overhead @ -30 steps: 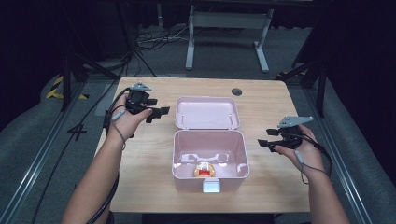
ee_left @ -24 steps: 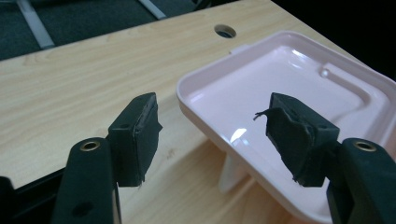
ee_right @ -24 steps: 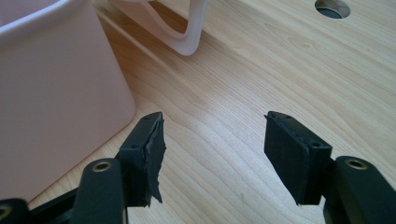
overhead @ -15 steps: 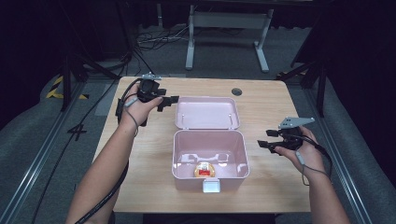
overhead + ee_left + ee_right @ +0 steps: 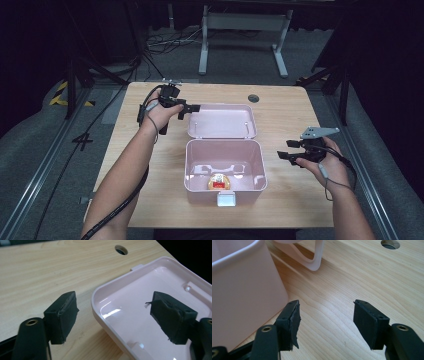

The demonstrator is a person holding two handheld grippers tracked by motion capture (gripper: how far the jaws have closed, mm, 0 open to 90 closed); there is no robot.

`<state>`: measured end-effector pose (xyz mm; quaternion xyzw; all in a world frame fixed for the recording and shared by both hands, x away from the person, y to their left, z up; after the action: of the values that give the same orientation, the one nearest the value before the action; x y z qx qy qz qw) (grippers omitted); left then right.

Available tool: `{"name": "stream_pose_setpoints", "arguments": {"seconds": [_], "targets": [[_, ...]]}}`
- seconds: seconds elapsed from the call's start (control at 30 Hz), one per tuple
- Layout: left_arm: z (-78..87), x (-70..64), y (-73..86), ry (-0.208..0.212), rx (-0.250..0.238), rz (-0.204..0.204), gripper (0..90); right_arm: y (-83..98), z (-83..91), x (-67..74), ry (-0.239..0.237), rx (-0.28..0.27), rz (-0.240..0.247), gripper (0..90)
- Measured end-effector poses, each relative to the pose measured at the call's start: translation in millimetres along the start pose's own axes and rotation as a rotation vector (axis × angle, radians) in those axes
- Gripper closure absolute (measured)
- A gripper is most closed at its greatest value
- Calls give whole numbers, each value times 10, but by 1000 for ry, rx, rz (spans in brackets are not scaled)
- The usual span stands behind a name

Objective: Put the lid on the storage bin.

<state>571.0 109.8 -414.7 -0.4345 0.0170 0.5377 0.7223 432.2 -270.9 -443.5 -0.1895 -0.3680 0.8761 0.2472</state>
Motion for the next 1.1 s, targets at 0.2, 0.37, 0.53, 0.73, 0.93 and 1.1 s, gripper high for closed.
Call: {"name": "stream_pose_setpoints", "arguments": {"seconds": [0.2,0.37,0.53,0.73,0.93,1.1], "targets": [[-124,68,24,10,50,39,316,32,12,13,4,3,-9,393],[-234,96,76,23,97,45,369,49,5,40,0,7,-8,393],[-298,118,122,45,130,68,372,62,6,54,1,15,-3,395],[-338,97,173,95,167,71,341,62,-3,65,-4,14,-3,393],[-316,104,154,94,162,91,399,60,-19,76,-8,17,-2,393],[-259,160,111,105,137,122,532,58,-15,74,-8,12,-1,393]]}}
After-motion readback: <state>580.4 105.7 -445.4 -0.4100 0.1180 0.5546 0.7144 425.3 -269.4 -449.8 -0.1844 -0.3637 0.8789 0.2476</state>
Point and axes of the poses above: each handheld gripper's, and its own axes: z roughly backward along the jaws, y roughly out of its underside, x roughly to its left, the point moved 6 cm from there along -z, roughly forward along the jaws, and after that the axes turned 14 degrees about z, right-handed, at the moved point
